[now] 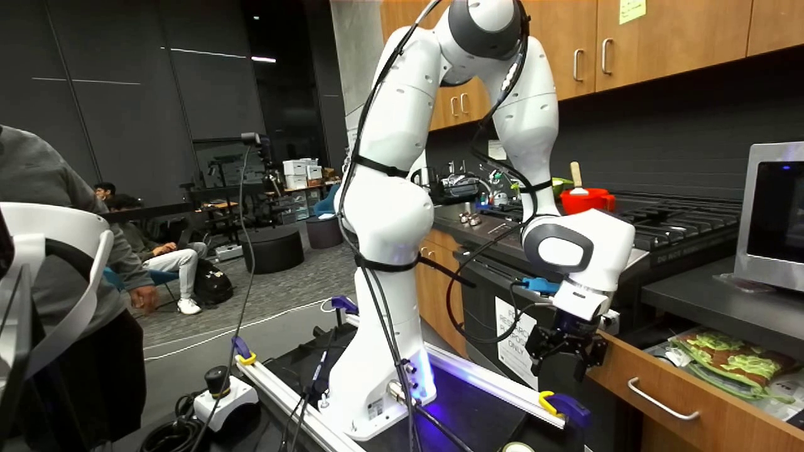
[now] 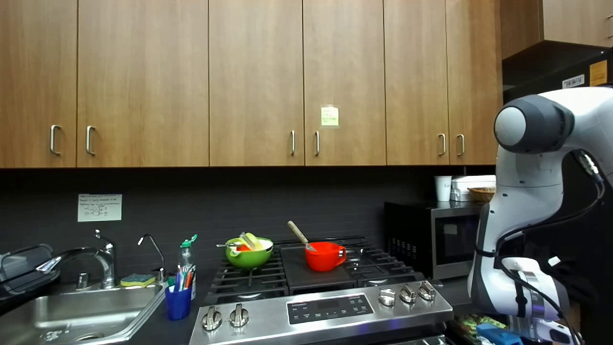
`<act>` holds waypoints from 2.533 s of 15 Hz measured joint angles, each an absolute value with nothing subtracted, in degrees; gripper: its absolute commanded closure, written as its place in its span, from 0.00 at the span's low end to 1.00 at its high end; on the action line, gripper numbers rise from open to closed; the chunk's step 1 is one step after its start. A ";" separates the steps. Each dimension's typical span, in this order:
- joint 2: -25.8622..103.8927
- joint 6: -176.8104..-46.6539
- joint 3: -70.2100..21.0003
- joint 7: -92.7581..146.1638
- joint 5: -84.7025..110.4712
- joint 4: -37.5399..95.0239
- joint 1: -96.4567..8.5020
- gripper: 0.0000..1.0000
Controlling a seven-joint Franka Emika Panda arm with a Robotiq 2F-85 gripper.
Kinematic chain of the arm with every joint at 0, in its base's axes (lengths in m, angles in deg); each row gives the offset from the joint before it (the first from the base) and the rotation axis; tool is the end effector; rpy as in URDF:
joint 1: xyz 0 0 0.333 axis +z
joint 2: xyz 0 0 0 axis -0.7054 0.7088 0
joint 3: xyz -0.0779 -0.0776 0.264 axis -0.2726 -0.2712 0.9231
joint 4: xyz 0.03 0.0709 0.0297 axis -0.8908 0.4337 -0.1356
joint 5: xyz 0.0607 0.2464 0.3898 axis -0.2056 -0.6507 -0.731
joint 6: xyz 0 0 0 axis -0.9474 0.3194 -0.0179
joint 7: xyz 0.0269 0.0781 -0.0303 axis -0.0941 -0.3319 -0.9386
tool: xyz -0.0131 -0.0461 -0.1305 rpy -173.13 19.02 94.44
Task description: Close the top drawer of the kitchen unit
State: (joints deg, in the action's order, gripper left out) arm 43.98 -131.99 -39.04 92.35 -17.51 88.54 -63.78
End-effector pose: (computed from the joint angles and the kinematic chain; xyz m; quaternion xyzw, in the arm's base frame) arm 0.2575 -0.2516 -0.0271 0.3873 -0.9117 -0.1340 0.0297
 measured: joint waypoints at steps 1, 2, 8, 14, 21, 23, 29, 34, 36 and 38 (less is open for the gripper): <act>44.51 -131.99 -39.18 92.32 -17.51 88.09 -64.27 0.00; 45.00 -131.99 -39.20 92.26 -17.55 87.64 -64.76 0.00; 46.48 -132.39 -38.06 89.10 -21.41 84.96 -66.08 0.00; 46.58 -133.77 -35.25 81.35 -28.98 83.49 -66.47 0.00; 47.89 -133.42 -33.33 72.79 -36.96 80.17 -66.40 0.00; 50.69 -131.64 -34.24 72.96 -36.96 78.04 -66.44 0.00; 61.61 -125.96 -38.11 74.57 -36.96 67.71 -66.96 0.00; 62.90 -123.18 -38.12 75.26 -37.03 61.03 -66.81 0.00; 62.49 -122.93 -37.87 75.26 -37.66 58.92 -66.70 0.00; 61.96 -122.94 -37.28 75.20 -38.70 57.18 -66.70 0.00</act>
State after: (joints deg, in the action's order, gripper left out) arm 61.96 -122.94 -37.28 75.20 -38.70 57.18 -66.70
